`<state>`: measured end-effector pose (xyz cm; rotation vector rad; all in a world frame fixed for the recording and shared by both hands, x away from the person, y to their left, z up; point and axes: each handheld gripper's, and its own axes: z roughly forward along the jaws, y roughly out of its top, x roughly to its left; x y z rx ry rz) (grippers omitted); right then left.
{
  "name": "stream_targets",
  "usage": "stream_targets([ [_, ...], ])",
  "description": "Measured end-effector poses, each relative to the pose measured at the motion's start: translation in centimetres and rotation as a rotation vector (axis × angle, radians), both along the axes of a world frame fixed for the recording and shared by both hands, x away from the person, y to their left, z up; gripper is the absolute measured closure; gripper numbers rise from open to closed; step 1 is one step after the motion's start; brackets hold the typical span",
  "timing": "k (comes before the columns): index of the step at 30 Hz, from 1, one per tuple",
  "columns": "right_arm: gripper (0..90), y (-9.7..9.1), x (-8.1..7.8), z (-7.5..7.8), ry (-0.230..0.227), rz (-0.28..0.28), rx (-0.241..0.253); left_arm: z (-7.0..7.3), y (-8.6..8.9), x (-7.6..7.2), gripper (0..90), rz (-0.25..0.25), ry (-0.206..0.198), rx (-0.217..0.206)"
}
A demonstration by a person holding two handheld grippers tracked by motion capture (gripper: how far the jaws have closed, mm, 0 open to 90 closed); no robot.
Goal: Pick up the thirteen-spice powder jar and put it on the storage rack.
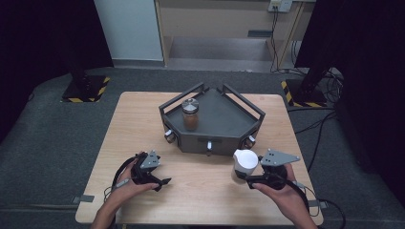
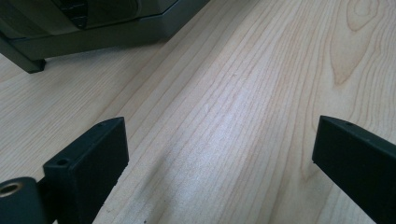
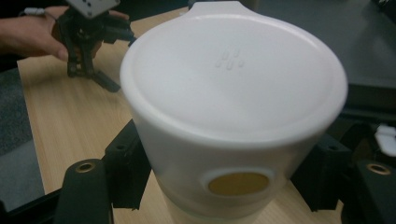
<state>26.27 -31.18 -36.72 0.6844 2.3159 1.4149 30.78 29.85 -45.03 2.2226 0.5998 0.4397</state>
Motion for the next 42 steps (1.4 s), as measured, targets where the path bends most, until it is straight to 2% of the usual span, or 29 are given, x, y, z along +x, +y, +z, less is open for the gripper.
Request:
stream_targets([
  [14, 31.3, 0.8, 2.0, 5.2, -0.023, -0.032, 0.02, 0.0, 0.1, 0.0, 2.7, 0.0, 0.001, -0.002],
  [25, 31.3, 1.8, 4.1, 8.9, -0.079, -0.073, 0.047, 0.0, 0.0, 0.0, 2.7, 0.0, 0.002, 0.003],
  [34, 31.3, 3.1, 6.6, 10.1, -0.095, -0.109, 0.048, 0.0, 0.0, 0.0, 2.8, -0.003, 0.002, 0.007],
  [42, 31.3, 4.0, 8.9, 9.6, -0.093, -0.139, 0.056, 0.0, 0.0, 0.1, 2.8, -0.004, 0.002, 0.007],
])
